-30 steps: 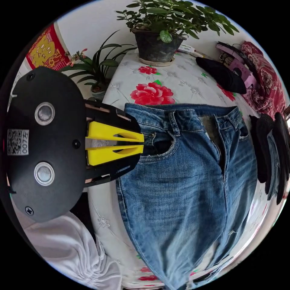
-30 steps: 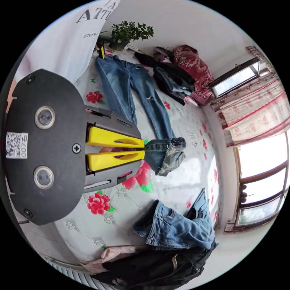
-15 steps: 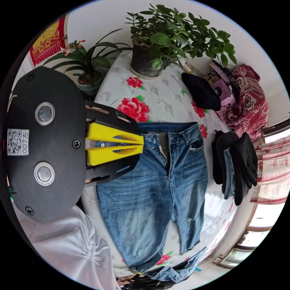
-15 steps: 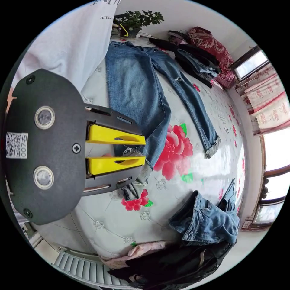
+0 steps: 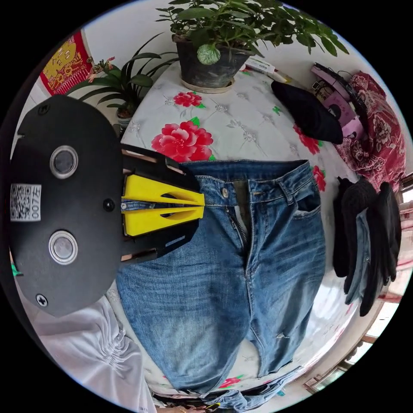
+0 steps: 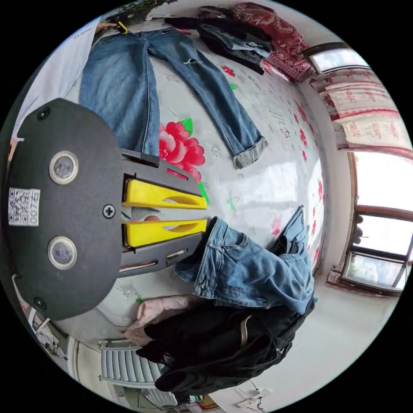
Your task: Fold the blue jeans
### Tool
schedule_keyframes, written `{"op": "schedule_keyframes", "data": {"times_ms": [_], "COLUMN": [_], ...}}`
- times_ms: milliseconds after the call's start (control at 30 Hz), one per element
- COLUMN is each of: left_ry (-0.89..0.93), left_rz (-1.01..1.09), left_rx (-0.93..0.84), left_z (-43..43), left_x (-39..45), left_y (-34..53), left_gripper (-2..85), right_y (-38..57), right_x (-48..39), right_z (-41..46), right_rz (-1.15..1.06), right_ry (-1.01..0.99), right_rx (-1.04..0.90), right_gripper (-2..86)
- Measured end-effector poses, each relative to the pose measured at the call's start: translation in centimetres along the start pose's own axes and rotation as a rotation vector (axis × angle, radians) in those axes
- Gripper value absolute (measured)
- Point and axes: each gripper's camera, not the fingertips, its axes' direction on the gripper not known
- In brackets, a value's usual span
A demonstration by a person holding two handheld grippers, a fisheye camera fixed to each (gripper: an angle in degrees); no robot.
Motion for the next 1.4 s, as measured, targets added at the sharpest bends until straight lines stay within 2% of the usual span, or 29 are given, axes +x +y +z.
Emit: {"op": "schedule_keyframes", "data": {"times_ms": [100,233,467,567,600,733,767,833,900,967,1100,1233,1300,1400], "left_ry": [-0.011,0.006,0.025,0.007,-0.011,-0.045,-0.044,-0.025,0.017,0.082,0.143,0.183,0.189,0.210], "left_rz": [-0.053,-0.048,0.022,0.094,0.130,0.113,0.114,0.082,0.032,0.001,-0.020,-0.016,-0.007,-0.005], "left_rx": [0.113,0.177,0.024,-0.128,-0.053,-0.070,-0.076,-0.052,0.043,0.153,0.309,0.336,0.348,0.401], "left_z": [-2.4,-2.8,4.1,8.2,7.9,8.3,8.2,7.4,5.0,2.2,-3.3,-5.7,-7.1,-9.8], "left_x": [-2.4,-4.3,-5.8,-5.6,-5.5,-5.7,-5.8,-6.8,-8.6,-10.1,-12.2,-13.4,-13.9,-14.7], "left_y": [-3.5,-9.6,-21.2,-23.4,-23.3,-23.3,-23.2,-22.5,-20.6,-18.5,-13.2,-9.5,-7.5,-4.1], "left_gripper": [-0.5,1.9,7.8,8.3,7.4,3.6,2.0,0.4,-0.3,-0.6,-0.7,-0.7,-0.7,-0.7], "right_y": [-5.0,-11.5,-21.2,-22.9,-23.3,-24.1,-24.5,-24.7,-24.4,-23.5,-19.3,-15.4,-13.3,-10.7], "right_x": [-4.0,-8.9,-13.4,-13.3,-13.1,-11.6,-10.8,-8.7,-4.4,-2.0,1.4,4.3,6.6,8.0], "right_z": [1.9,5.2,13.4,16.2,17.1,17.5,17.0,13.8,7.8,3.4,-2.5,-4.6,-7.3,-12.3], "right_rz": [-0.133,-0.244,-0.311,-0.308,-0.299,-0.242,-0.203,-0.160,-0.091,-0.094,-0.104,-0.054,0.006,-0.024], "right_ry": [-0.132,-0.211,-0.161,-0.125,-0.137,-0.240,-0.295,-0.396,-0.600,-0.675,-0.658,-0.646,-0.720,-0.714], "right_rx": [-0.025,-0.043,-0.164,-0.215,-0.235,-0.257,-0.279,-0.151,0.061,0.167,0.195,0.134,0.184,0.266], "right_gripper": [6.3,7.3,7.7,7.5,7.3,5.6,4.3,2.7,1.6,1.1,0.5,0.3,0.2,0.2]}}
